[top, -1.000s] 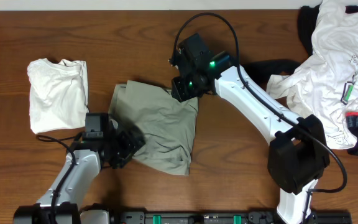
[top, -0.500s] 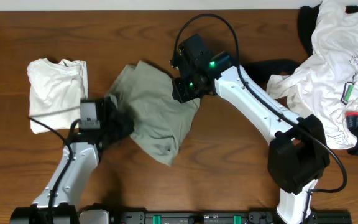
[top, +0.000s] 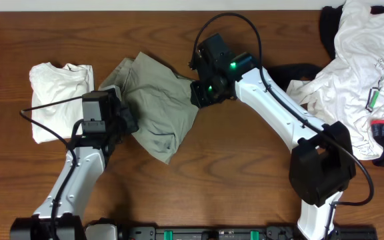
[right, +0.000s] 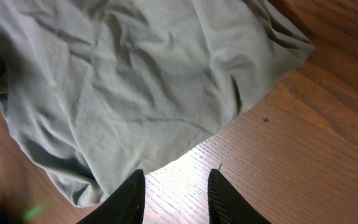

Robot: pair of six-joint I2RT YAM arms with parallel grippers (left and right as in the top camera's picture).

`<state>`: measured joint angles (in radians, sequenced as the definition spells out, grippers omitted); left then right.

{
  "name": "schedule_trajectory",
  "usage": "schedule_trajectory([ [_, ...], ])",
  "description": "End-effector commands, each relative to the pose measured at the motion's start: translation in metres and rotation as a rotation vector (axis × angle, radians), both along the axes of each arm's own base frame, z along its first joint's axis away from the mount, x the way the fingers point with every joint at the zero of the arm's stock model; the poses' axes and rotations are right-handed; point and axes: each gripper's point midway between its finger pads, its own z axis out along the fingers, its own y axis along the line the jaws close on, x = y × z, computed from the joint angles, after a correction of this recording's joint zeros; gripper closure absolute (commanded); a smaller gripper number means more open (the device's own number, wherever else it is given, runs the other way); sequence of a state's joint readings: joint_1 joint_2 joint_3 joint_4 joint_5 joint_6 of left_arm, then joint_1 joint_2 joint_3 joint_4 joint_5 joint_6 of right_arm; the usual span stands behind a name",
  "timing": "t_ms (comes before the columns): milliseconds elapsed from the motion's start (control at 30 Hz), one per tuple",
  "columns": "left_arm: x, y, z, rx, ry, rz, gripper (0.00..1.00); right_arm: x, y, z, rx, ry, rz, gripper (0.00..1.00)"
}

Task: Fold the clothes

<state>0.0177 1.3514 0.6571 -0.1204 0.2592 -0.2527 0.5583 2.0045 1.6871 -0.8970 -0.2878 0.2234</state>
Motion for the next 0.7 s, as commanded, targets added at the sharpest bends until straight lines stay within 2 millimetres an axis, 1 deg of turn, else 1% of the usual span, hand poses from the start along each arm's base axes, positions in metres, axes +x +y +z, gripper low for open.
schedule_trajectory([
  [0, 0.010, 0.005, 0.011, 0.030, -0.032, -0.001, 0.94, 0.001, -0.002, -0.001, -0.005, 0.005, -0.009, 0.68],
  [167, 0.018, 0.011, 0.025, 0.036, -0.043, 0.006, 0.94, -0.001, -0.004, 0.001, -0.007, 0.008, -0.010, 0.68],
  [267, 0.020, 0.012, 0.032, 0.049, -0.033, 0.002, 0.94, 0.000, -0.005, 0.006, -0.001, -0.002, -0.013, 0.68],
  [367, 0.024, 0.019, 0.040, 0.096, -0.035, 0.004, 0.94, 0.000, -0.005, 0.012, 0.006, -0.012, -0.014, 0.68],
  [500, 0.035, 0.032, 0.048, 0.166, -0.038, 0.004, 0.94, -0.001, -0.006, 0.022, 0.016, -0.028, -0.013, 0.68],
  [667, 0.051, 0.054, 0.049, 0.224, -0.011, -0.009, 0.94, -0.005, -0.009, 0.035, 0.024, -0.042, -0.014, 0.68],
])
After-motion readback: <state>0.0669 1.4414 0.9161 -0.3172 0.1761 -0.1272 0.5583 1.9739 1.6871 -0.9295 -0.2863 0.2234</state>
